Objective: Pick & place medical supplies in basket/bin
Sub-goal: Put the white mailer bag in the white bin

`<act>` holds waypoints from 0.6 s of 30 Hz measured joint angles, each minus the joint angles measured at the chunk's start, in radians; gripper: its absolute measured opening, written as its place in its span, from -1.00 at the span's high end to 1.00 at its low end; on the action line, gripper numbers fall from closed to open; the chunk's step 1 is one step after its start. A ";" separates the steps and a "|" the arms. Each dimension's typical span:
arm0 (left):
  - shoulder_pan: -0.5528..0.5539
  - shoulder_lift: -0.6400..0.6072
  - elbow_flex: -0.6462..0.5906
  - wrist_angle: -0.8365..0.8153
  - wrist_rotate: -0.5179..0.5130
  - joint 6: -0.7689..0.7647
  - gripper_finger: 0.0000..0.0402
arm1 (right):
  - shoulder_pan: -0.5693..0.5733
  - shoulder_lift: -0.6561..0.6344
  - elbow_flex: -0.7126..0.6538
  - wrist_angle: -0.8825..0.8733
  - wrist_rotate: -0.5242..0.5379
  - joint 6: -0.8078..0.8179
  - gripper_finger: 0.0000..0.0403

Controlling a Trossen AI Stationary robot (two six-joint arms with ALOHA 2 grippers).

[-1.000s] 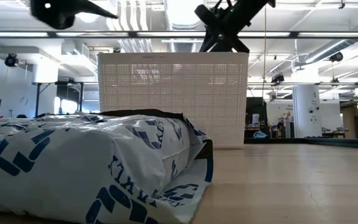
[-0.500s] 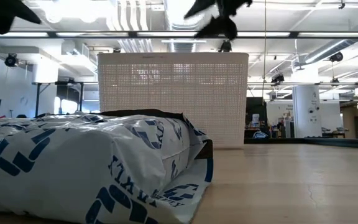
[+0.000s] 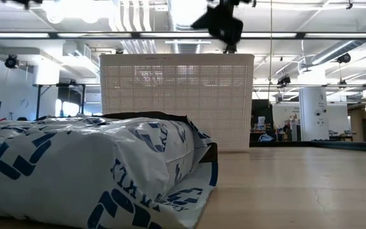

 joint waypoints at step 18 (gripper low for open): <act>-0.074 0.357 0.311 -0.104 0.035 -0.113 -0.22 | 0.045 0.481 0.176 0.107 -0.220 0.025 -0.29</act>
